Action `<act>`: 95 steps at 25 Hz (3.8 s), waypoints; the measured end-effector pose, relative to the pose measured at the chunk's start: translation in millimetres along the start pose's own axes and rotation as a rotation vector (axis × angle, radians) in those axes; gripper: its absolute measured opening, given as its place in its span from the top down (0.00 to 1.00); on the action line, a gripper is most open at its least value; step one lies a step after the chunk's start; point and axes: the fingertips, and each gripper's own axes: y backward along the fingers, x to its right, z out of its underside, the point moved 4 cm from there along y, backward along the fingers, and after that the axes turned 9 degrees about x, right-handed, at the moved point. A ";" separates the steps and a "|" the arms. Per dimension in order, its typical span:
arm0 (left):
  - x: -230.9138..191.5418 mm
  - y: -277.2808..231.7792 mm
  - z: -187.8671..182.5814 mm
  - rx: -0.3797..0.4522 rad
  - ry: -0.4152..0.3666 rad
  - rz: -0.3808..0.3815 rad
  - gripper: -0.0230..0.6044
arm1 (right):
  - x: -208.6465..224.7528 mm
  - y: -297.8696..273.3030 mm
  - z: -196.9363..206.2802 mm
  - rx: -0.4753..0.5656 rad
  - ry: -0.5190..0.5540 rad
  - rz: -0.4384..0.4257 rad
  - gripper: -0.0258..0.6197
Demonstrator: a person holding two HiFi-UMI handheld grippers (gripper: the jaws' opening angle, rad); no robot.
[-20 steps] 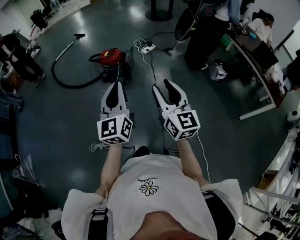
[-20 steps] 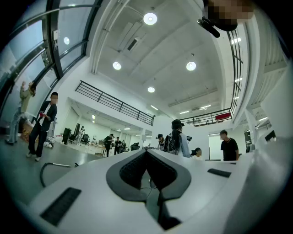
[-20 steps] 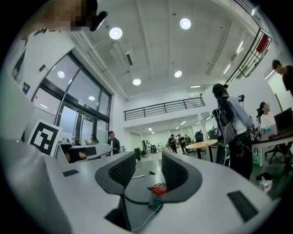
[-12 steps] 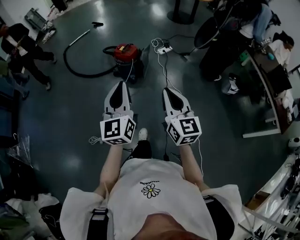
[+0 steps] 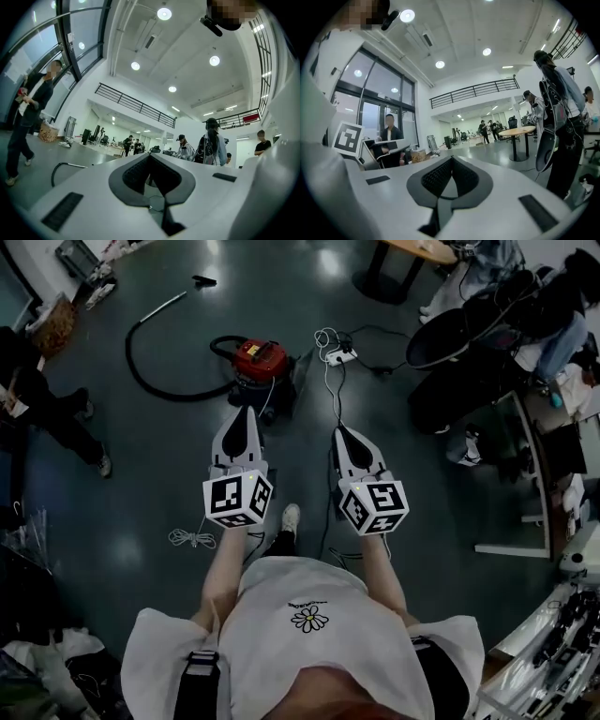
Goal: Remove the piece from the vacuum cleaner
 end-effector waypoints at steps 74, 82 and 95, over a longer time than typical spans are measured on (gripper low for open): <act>-210.6 -445.5 652.6 -1.450 -0.823 0.502 0.95 | 424.5 -574.1 547.5 -1.087 -0.787 0.374 0.88; -210.5 -444.8 651.5 -1.459 -0.863 0.478 0.95 | 424.9 -547.6 545.9 -1.120 -0.688 0.306 0.92; -207.1 -443.3 648.7 -1.464 -0.871 0.337 0.96 | 407.4 -517.4 533.3 -0.979 -0.498 0.237 0.92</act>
